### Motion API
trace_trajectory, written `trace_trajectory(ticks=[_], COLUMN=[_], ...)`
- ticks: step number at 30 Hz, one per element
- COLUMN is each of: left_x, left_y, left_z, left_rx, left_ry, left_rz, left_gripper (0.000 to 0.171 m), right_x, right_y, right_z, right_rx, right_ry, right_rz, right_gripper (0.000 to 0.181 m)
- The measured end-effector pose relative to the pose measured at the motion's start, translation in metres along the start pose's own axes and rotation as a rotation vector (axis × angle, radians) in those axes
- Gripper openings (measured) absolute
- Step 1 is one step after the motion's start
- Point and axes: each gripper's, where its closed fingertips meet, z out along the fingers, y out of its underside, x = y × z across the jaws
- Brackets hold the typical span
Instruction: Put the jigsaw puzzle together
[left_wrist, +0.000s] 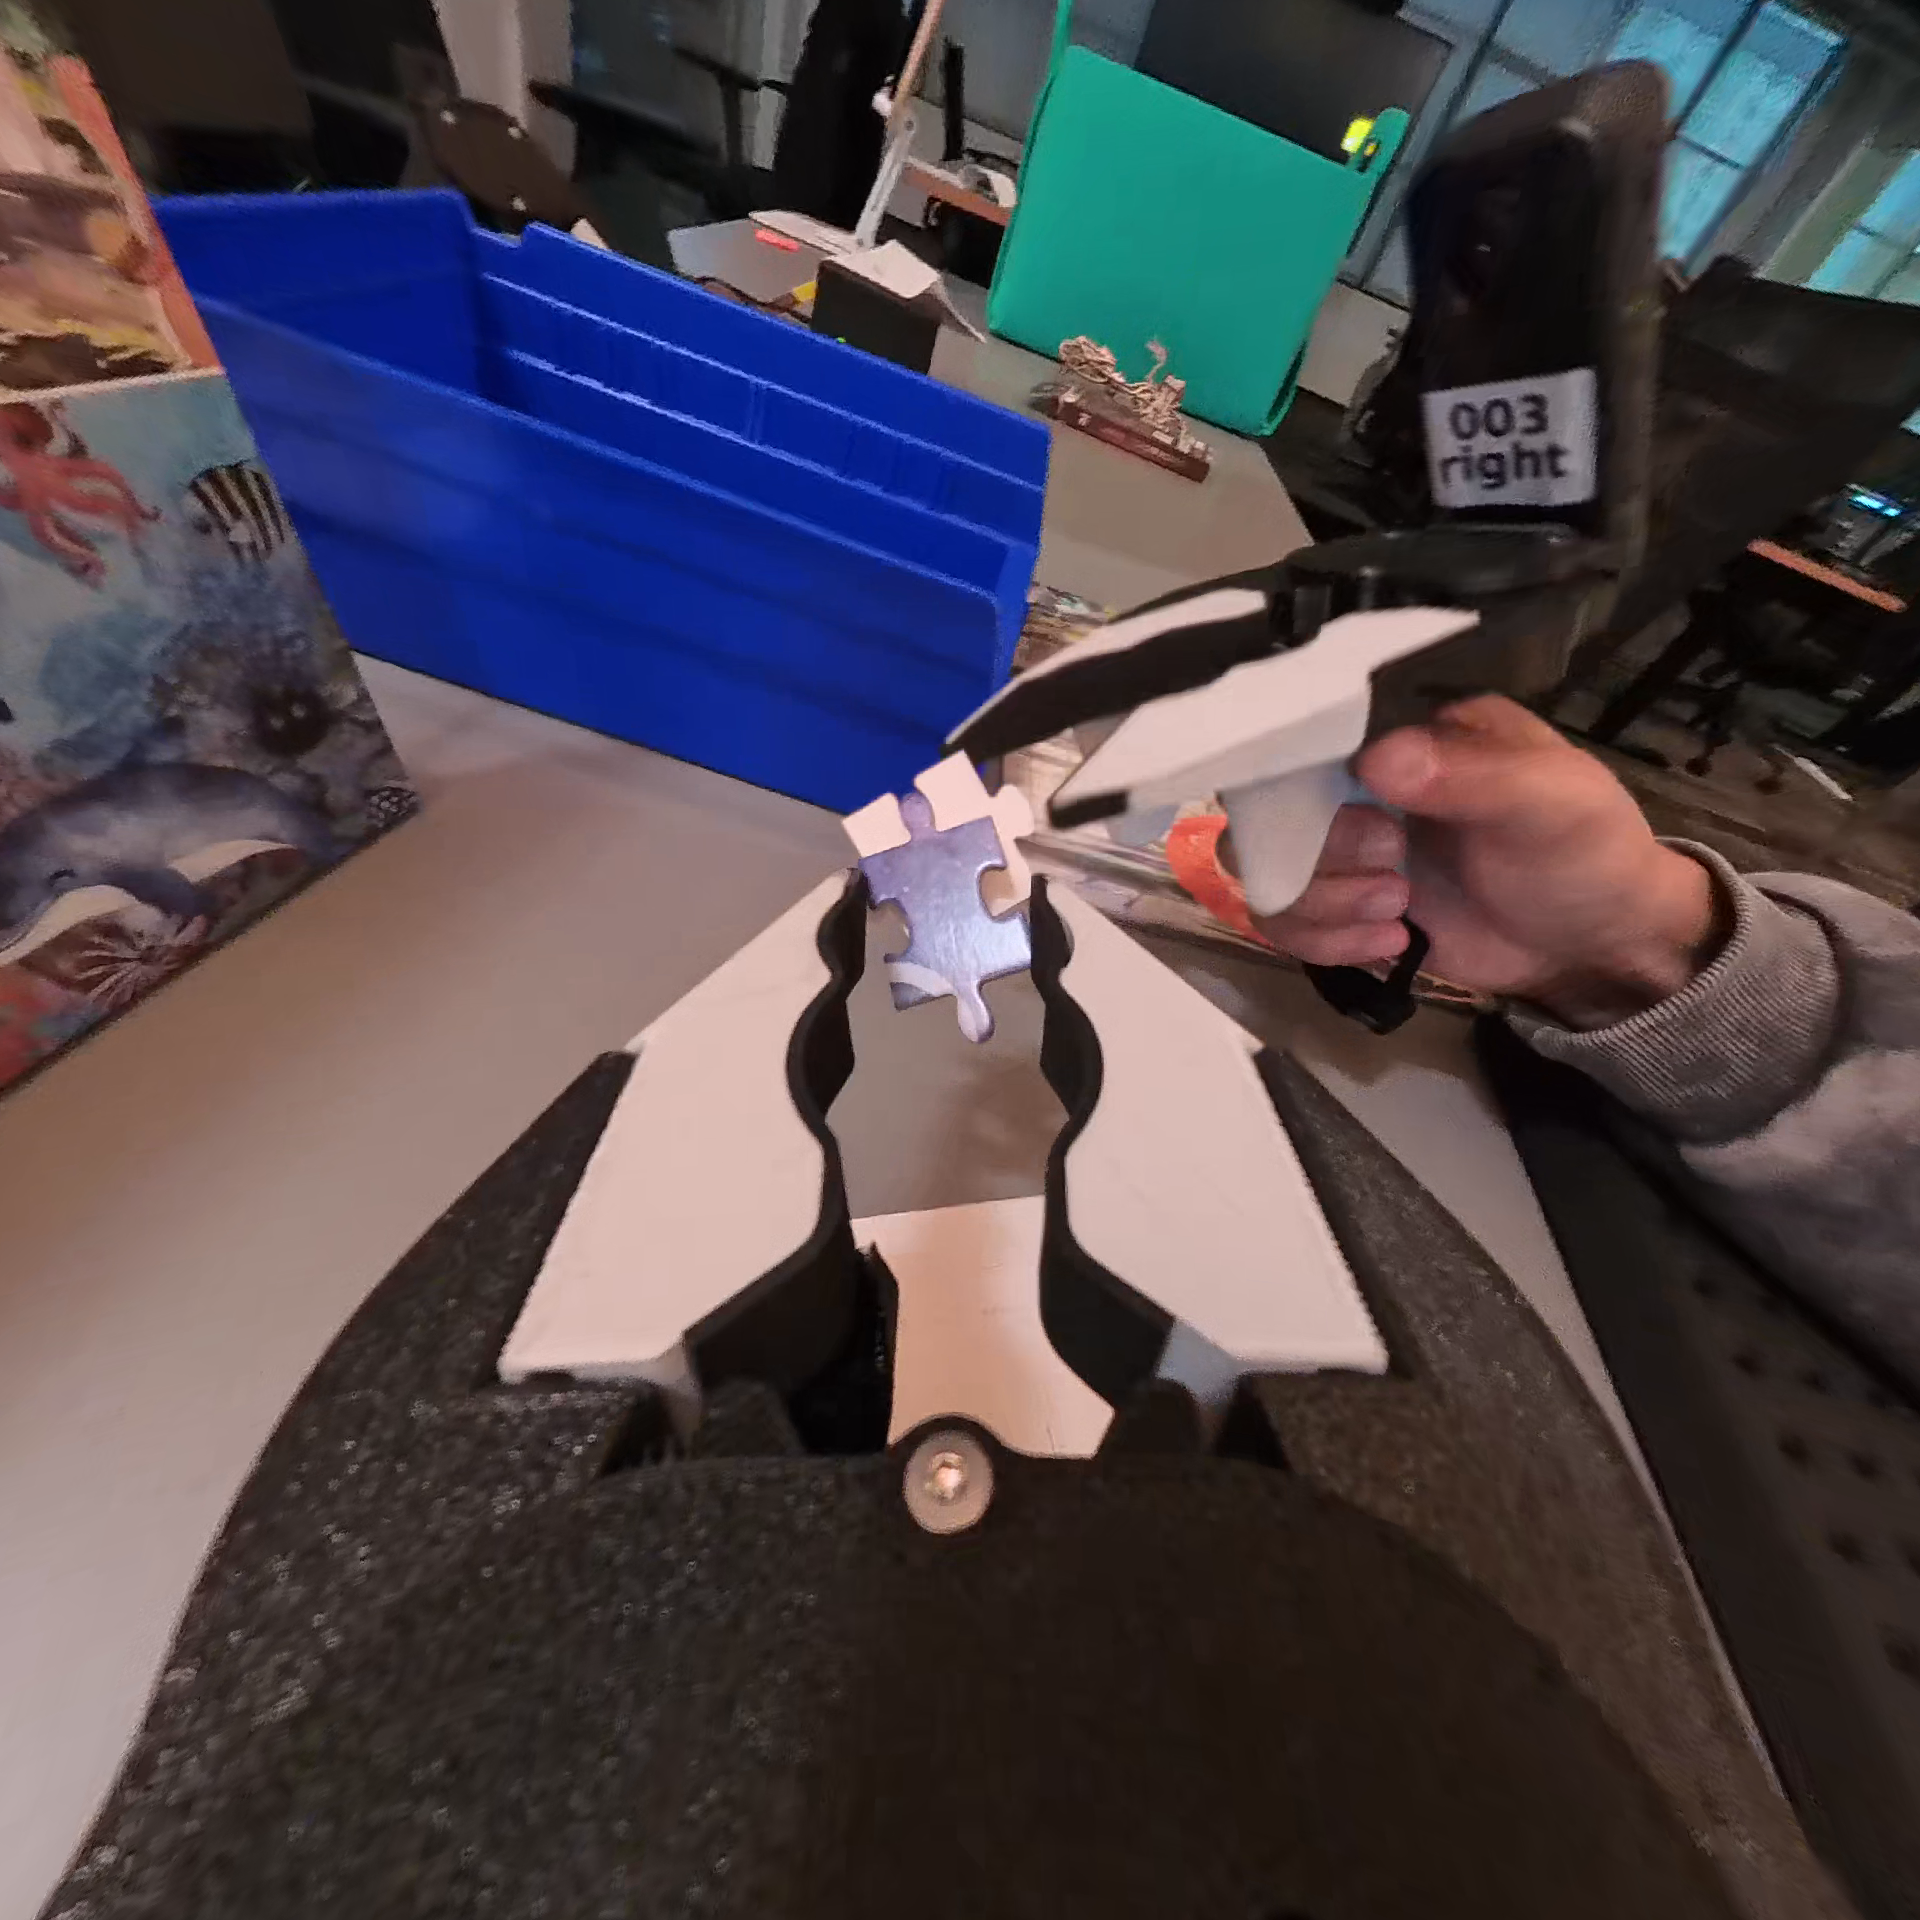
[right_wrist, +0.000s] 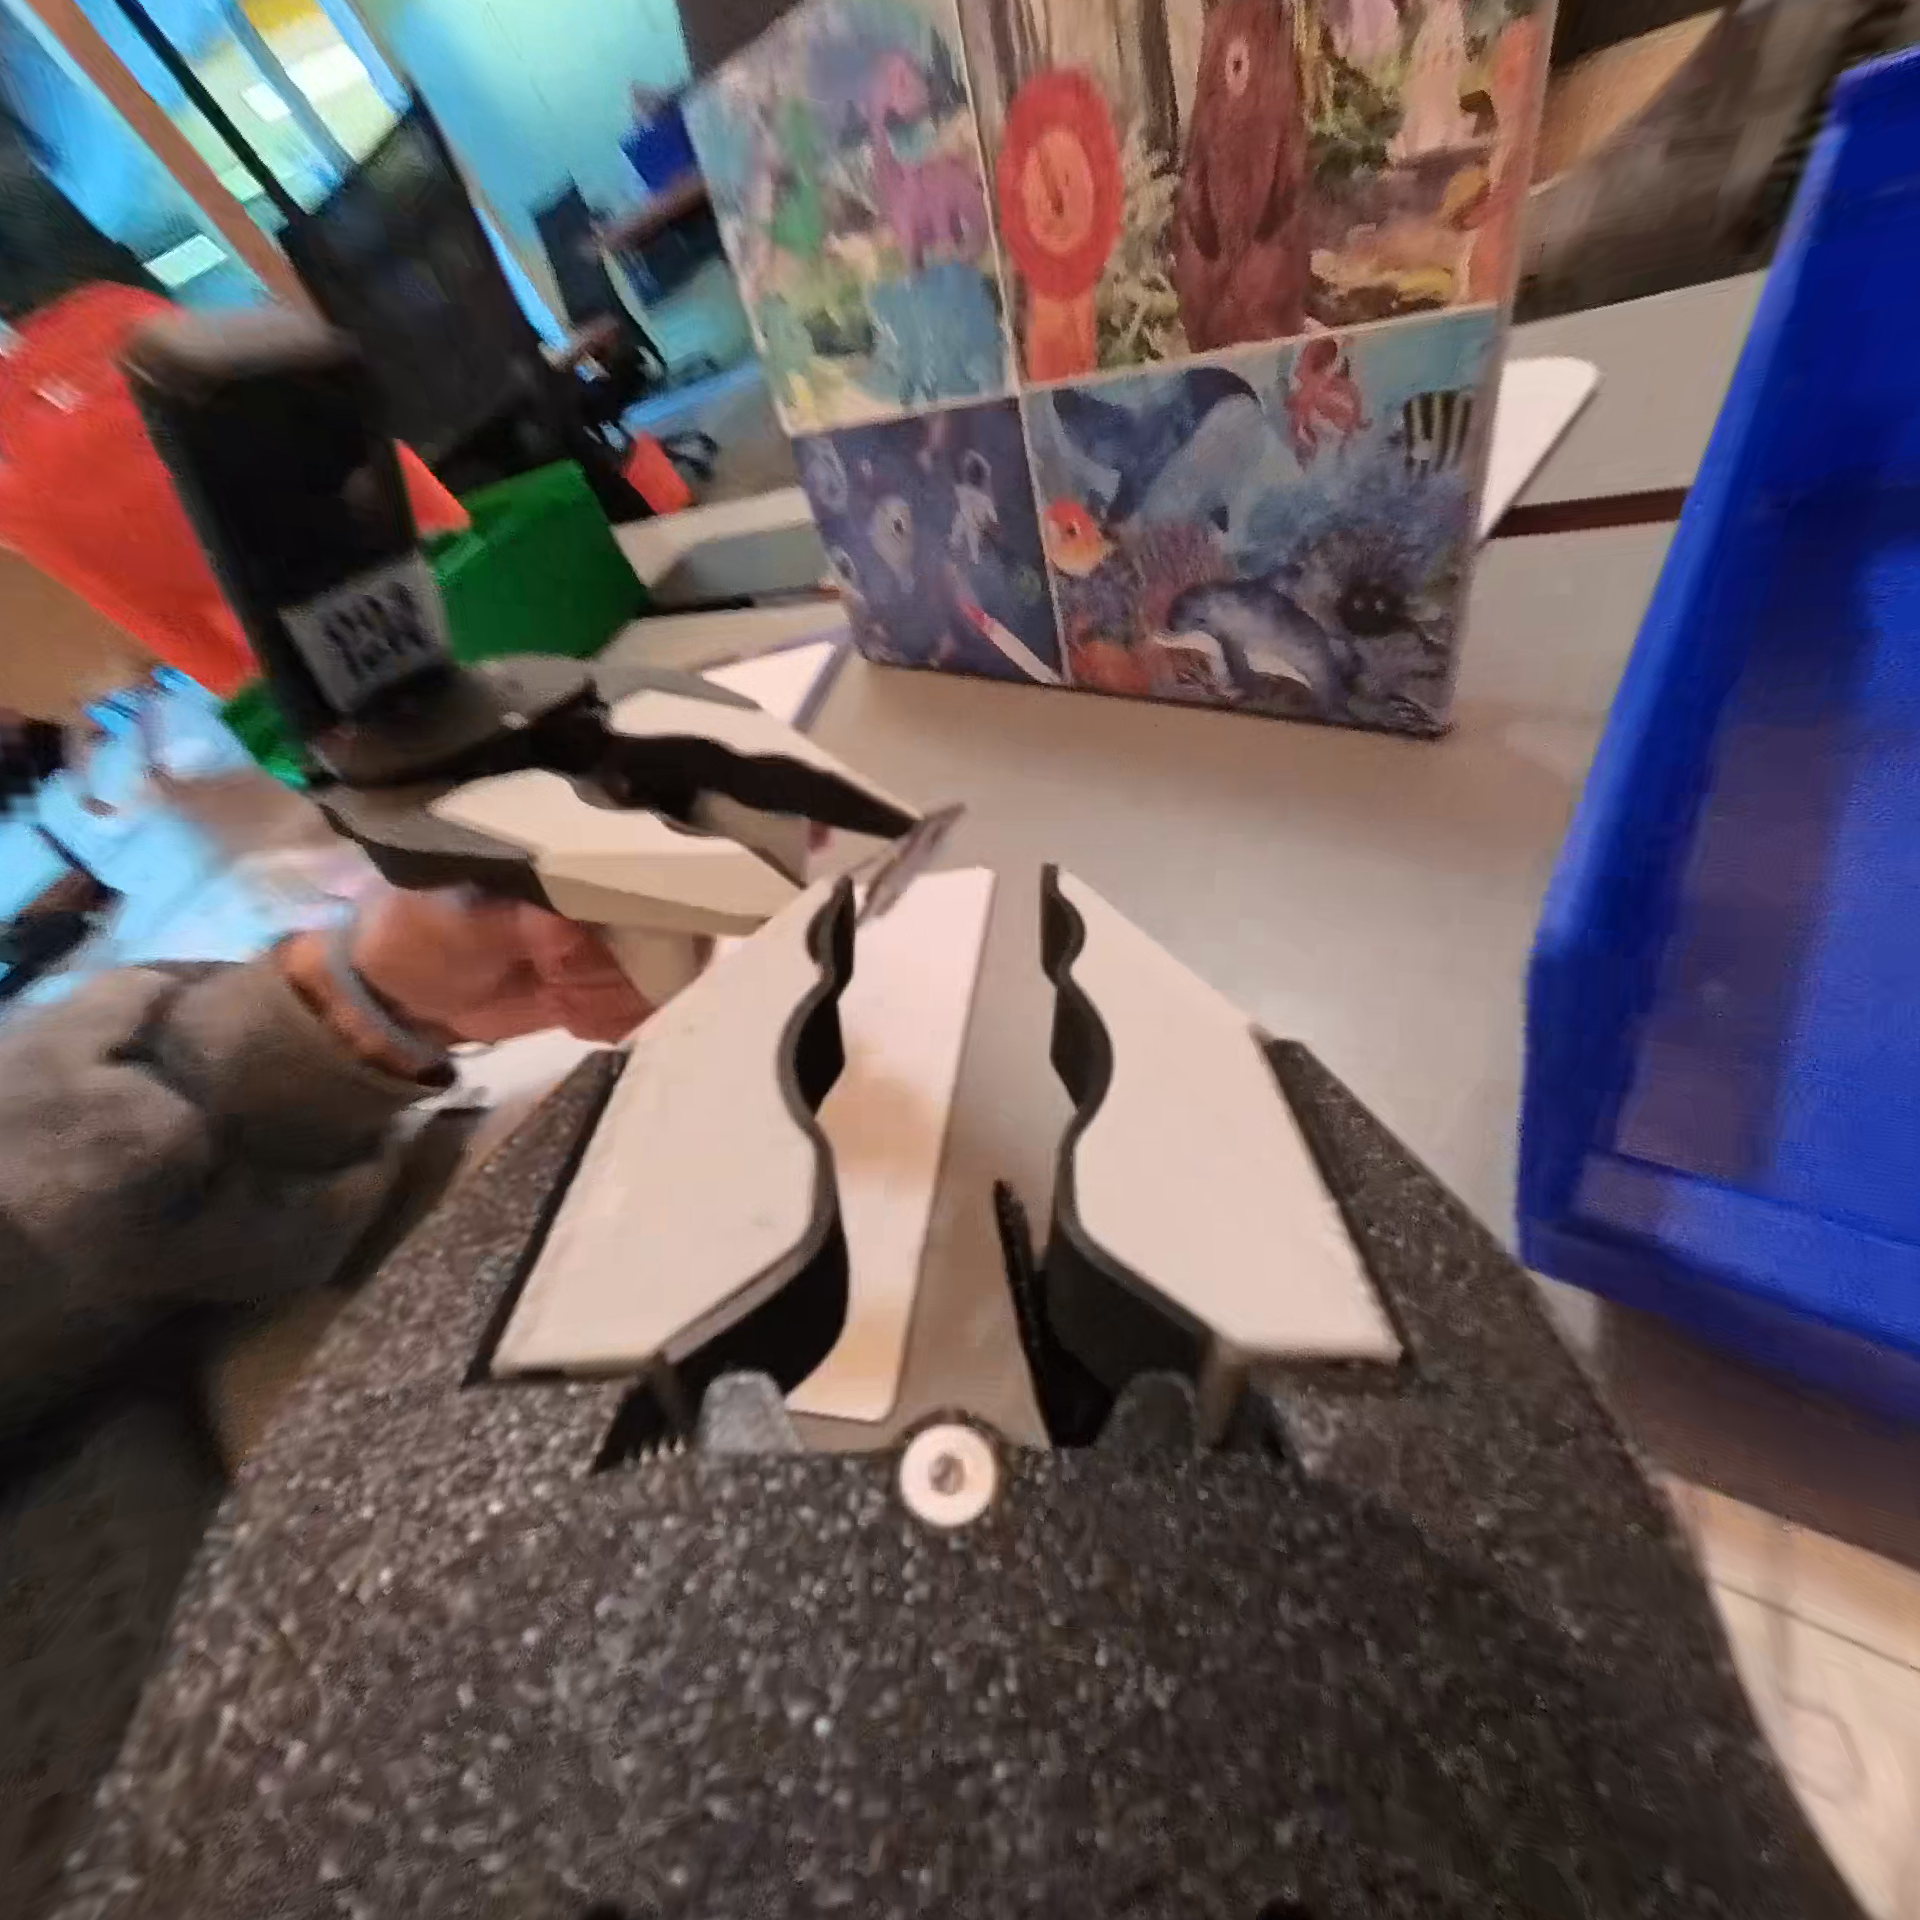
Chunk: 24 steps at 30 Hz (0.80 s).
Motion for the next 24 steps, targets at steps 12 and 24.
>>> trace_trajectory(ticks=[12, 24], left_x=[0.002, -0.026], left_y=[0.001, 0.105], left_z=[-0.016, -0.063], left_rx=[-0.066, -0.738], left_ry=[0.02, -0.161], left_rz=[-0.016, 0.178], left_gripper=[0.0, 0.044], right_x=[0.012, -0.024], right_y=[0.027, 0.06], right_z=[0.006, 0.038], right_rx=[-0.131, -0.308], right_ry=[0.117, 0.194], right_rz=[-0.094, -0.582], right_gripper=[0.022, 0.027])
